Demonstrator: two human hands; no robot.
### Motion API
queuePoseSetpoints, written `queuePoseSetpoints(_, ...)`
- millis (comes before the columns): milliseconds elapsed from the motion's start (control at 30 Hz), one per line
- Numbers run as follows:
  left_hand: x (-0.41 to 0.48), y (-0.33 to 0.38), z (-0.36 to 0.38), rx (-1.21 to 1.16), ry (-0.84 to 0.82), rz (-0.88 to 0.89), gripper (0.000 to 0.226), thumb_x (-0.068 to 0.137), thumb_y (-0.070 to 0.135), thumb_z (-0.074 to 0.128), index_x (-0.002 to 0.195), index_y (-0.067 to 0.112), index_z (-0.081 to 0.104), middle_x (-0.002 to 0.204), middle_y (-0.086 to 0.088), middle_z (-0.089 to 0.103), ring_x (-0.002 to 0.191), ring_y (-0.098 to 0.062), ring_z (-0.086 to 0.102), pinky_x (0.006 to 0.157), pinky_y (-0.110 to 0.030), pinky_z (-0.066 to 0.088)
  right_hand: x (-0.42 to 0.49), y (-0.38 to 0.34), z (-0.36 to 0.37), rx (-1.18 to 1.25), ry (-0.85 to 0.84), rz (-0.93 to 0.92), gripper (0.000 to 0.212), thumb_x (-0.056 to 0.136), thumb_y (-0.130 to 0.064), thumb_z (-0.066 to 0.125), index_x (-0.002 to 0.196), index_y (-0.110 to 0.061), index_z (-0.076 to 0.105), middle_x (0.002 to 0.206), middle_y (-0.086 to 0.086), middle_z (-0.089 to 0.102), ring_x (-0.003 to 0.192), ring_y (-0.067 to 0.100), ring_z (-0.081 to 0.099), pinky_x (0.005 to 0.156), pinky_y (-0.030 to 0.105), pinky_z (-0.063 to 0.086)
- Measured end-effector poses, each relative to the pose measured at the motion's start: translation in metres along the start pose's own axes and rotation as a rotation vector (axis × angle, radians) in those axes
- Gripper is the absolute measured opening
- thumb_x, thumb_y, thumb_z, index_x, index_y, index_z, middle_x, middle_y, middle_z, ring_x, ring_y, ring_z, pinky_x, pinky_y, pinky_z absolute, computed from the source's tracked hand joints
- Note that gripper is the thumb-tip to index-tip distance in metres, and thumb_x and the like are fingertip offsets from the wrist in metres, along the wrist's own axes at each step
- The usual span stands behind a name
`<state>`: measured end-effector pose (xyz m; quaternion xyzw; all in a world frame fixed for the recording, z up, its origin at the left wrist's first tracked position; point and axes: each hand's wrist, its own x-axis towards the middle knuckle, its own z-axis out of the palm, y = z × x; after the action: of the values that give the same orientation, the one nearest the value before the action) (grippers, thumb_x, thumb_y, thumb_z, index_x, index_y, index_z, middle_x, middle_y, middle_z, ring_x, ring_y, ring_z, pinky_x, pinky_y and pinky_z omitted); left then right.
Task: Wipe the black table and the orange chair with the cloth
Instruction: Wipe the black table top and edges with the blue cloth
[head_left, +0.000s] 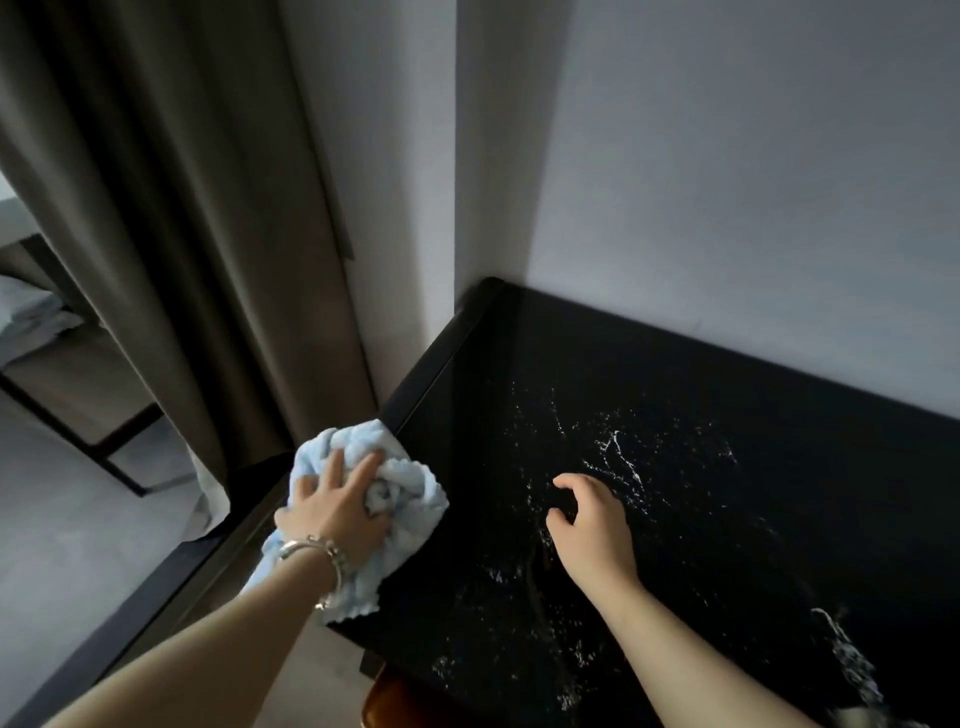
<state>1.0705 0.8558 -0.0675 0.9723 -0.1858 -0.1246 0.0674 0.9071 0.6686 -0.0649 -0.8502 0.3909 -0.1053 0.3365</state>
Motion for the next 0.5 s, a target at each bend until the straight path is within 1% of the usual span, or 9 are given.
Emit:
queuePoseSetpoints(67, -0.010, 0.027, 0.010, 0.033, -0.010, 0.058, 0.059, 0.083, 0.050, 0.048, 0.134, 0.055, 0.021, 0.151, 0.009, 0.009, 0.133, -0.026, 0.021, 0.094, -0.044, 0.035, 0.006, 0.000, 0.000, -0.113, 0.020, 0.042, 0.035, 0.091, -0.019, 0.052, 0.125, -0.025, 0.052, 0.134, -0.012, 0.046, 0.118, 0.014, 0.044, 0.100, 0.033, 0.038)
queuePoseSetpoints(100, -0.015, 0.043, 0.018, 0.028, -0.026, 0.126, 0.058, 0.082, 0.050, 0.048, 0.134, 0.055, 0.022, 0.151, 0.008, 0.009, 0.134, -0.026, 0.019, 0.095, -0.044, 0.034, 0.009, 0.002, -0.001, -0.181, 0.027, 0.057, 0.036, 0.091, -0.021, 0.052, 0.126, -0.026, 0.051, 0.136, -0.011, 0.045, 0.120, 0.015, 0.042, 0.100, 0.033, 0.036)
queuePoseSetpoints(200, -0.018, 0.078, 0.029, 0.022, -0.091, 0.430, 0.058, 0.081, 0.048, 0.051, 0.133, 0.056, 0.026, 0.152, 0.011, 0.012, 0.133, -0.025, 0.020, 0.097, -0.042, 0.034, 0.017, 0.010, -0.011, -0.316, 0.042, 0.094, 0.036, 0.091, -0.024, 0.050, 0.127, -0.028, 0.048, 0.138, -0.011, 0.042, 0.126, 0.016, 0.039, 0.102, 0.035, 0.033)
queuePoseSetpoints(233, -0.009, 0.079, 0.026, 0.016, -0.117, 0.498, 0.058, 0.081, 0.046, 0.053, 0.132, 0.057, 0.028, 0.151, 0.014, 0.014, 0.133, -0.025, 0.022, 0.097, -0.041, 0.035, 0.019, 0.012, -0.015, -0.325, 0.046, 0.107, 0.036, 0.092, -0.024, 0.050, 0.128, -0.028, 0.047, 0.139, -0.010, 0.041, 0.126, 0.016, 0.038, 0.102, 0.035, 0.033)
queuePoseSetpoints(267, 0.003, 0.074, 0.020, 0.009, -0.111, 0.518, 0.059, 0.081, 0.044, 0.054, 0.132, 0.058, 0.028, 0.151, 0.015, 0.015, 0.132, -0.025, 0.023, 0.097, -0.041, 0.036, 0.021, 0.015, -0.019, -0.323, 0.046, 0.119, 0.037, 0.092, -0.024, 0.050, 0.128, -0.028, 0.047, 0.140, -0.010, 0.041, 0.127, 0.016, 0.038, 0.103, 0.036, 0.033)
queuePoseSetpoints(300, 0.018, 0.065, 0.013, 0.001, -0.077, 0.480, 0.063, 0.080, 0.042, 0.056, 0.134, 0.056, 0.026, 0.152, 0.014, 0.013, 0.133, -0.027, 0.023, 0.098, -0.042, 0.036, 0.021, 0.017, -0.022, -0.318, 0.045, 0.129, 0.037, 0.092, -0.025, 0.051, 0.129, -0.028, 0.047, 0.140, -0.009, 0.040, 0.127, 0.016, 0.038, 0.104, 0.036, 0.032)
queuePoseSetpoints(400, 0.057, 0.036, -0.007, -0.041, 0.015, 0.193, 0.070, 0.080, 0.042, 0.055, 0.137, 0.056, 0.017, 0.154, 0.012, 0.002, 0.134, -0.031, 0.022, 0.092, -0.045, 0.038, 0.020, 0.023, -0.026, -0.295, 0.058, 0.152, 0.036, 0.092, -0.026, 0.051, 0.128, -0.028, 0.048, 0.140, -0.010, 0.040, 0.126, 0.016, 0.038, 0.104, 0.036, 0.033)
queuePoseSetpoints(433, 0.064, 0.034, -0.007, -0.021, -0.005, 0.131, 0.067, 0.079, 0.046, 0.054, 0.134, 0.058, 0.018, 0.152, 0.012, 0.002, 0.132, -0.031, 0.023, 0.089, -0.045, 0.038, 0.019, 0.024, -0.025, -0.277, 0.059, 0.162, 0.035, 0.093, -0.027, 0.051, 0.127, -0.028, 0.048, 0.140, -0.010, 0.041, 0.126, 0.016, 0.038, 0.103, 0.036, 0.033)
queuePoseSetpoints(500, 0.065, 0.052, -0.001, 0.009, -0.022, 0.138, 0.059, 0.075, 0.058, 0.050, 0.128, 0.061, 0.024, 0.144, 0.014, 0.014, 0.128, -0.027, 0.026, 0.083, -0.043, 0.038, 0.016, 0.026, -0.025, -0.231, 0.072, 0.177, 0.033, 0.094, -0.033, 0.050, 0.126, -0.028, 0.050, 0.139, -0.010, 0.042, 0.127, 0.016, 0.038, 0.104, 0.036, 0.033)
